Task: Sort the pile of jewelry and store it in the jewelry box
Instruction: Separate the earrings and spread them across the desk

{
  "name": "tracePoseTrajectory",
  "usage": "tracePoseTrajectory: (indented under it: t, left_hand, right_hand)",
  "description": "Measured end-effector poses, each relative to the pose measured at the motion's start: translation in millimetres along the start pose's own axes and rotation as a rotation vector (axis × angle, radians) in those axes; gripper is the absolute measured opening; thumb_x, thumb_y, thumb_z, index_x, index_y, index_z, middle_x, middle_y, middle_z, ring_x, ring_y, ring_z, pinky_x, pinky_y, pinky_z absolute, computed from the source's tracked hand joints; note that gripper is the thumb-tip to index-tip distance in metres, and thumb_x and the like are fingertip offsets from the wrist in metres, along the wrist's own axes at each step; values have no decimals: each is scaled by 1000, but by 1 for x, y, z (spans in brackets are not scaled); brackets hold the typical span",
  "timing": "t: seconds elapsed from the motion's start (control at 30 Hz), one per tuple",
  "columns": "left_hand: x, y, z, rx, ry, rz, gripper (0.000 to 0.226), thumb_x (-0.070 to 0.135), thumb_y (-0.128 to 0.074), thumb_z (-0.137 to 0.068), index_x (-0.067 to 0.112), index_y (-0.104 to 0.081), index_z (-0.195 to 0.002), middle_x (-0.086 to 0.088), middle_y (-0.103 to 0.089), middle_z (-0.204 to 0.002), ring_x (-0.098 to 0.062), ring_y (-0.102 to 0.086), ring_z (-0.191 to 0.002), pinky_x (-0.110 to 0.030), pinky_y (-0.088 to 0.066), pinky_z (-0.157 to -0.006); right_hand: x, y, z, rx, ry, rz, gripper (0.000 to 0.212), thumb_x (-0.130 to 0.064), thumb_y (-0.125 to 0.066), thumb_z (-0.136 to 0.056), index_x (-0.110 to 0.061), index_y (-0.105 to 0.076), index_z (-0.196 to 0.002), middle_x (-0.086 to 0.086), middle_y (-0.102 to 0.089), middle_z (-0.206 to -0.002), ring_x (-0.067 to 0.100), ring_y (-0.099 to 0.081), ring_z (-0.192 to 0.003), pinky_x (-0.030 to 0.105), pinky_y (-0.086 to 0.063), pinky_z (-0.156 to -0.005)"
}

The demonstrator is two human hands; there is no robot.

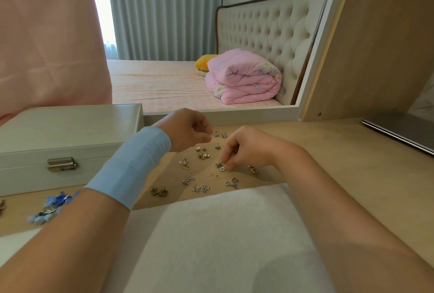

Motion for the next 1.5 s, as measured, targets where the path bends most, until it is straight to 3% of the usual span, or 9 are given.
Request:
tracePoseTrajectory:
  t: [0.1,0.33,0.5,0.67,0.87,1.07,1.27,1.4,1.5]
  left_hand:
    - [1,-2,-1,-6,-13,-33,5,28,-72,-88,30,-68,-92,13,-67,-89,-2,-60,-71,-18,-43,-60]
    - [1,-3,0,-29,-5,-46,5,27,-71,-89,28,-69,-94,13,-67,-90,0,-59,-71,-15,-41,-59]
    - [0,-7,-1,-45,-3,-28,6,26,-71,-89,29,-69,-93,15,-67,-88,-2,-61,-68,-16,-43,-61]
    - [-3,-9,-3,-37,-1,-24,9,23,-68,-91,32,-69,-94,16,-68,-82,-3,-64,-65,-14,-44,-58]
    - [-8,-10,-3,-47,8,-51,11,25,-68,-91,35,-72,-96,17,-69,-81,-5,-65,-67,-19,-50,-69]
    - [-9,-4,-3,-47,26,-55,10,24,-68,-92,32,-72,-98,15,-70,-87,-6,-63,-68,-19,-49,-63]
    - [-8,7,-1,2,14,-108,10,23,-70,-90,30,-72,-97,11,-68,-92,-8,-63,-70,-22,-52,-66]
    - [-8,15,1,35,13,-165,11,25,-73,-87,30,-69,-96,14,-68,-90,-2,-60,-76,-22,-49,-73]
    - [-8,30,5,105,7,-193,9,25,-76,-83,28,-70,-88,14,-67,-87,1,-58,-77,-16,-41,-65]
  right_hand:
    - [-2,-2,0,9,11,46,13,-18,-86,-77,-28,-82,-84,-22,-67,-70,-4,-61,-70,20,-48,-69]
    - [12,16,3,37,-62,193,9,-20,-84,-80,-27,-80,-83,-18,-73,-81,4,-68,-85,32,-57,-88]
    - [16,14,4,25,-95,235,15,-16,-80,-81,-31,-78,-82,-18,-69,-77,3,-63,-77,28,-54,-79]
    - [-11,9,5,71,-15,243,8,-27,-73,-81,-34,-77,-81,-20,-65,-76,0,-61,-76,25,-51,-71]
    - [-9,0,5,20,-22,277,6,-33,-82,-80,-31,-81,-85,-17,-73,-88,5,-66,-83,30,-57,-74]
    - [2,9,5,35,-72,288,4,-26,-81,-79,-29,-80,-81,-18,-72,-81,2,-66,-81,34,-59,-83]
    - [-16,4,3,131,31,245,6,-35,-76,-82,-34,-75,-88,-19,-61,-76,1,-57,-75,26,-44,-68]
    - [-22,-10,-2,119,97,306,7,-32,-76,-84,-35,-79,-90,-19,-68,-92,6,-62,-91,28,-50,-78]
    - [-19,-8,-3,127,87,260,7,-27,-77,-84,-32,-80,-89,-21,-68,-83,3,-63,-88,27,-51,-83]
Point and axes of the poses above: each hand's wrist, its own z-axis away from the middle knuckle, its own y-axis out of the back of the hand, x = y × z, the point moved 5 cm from there along -z, towards the middle knuckle
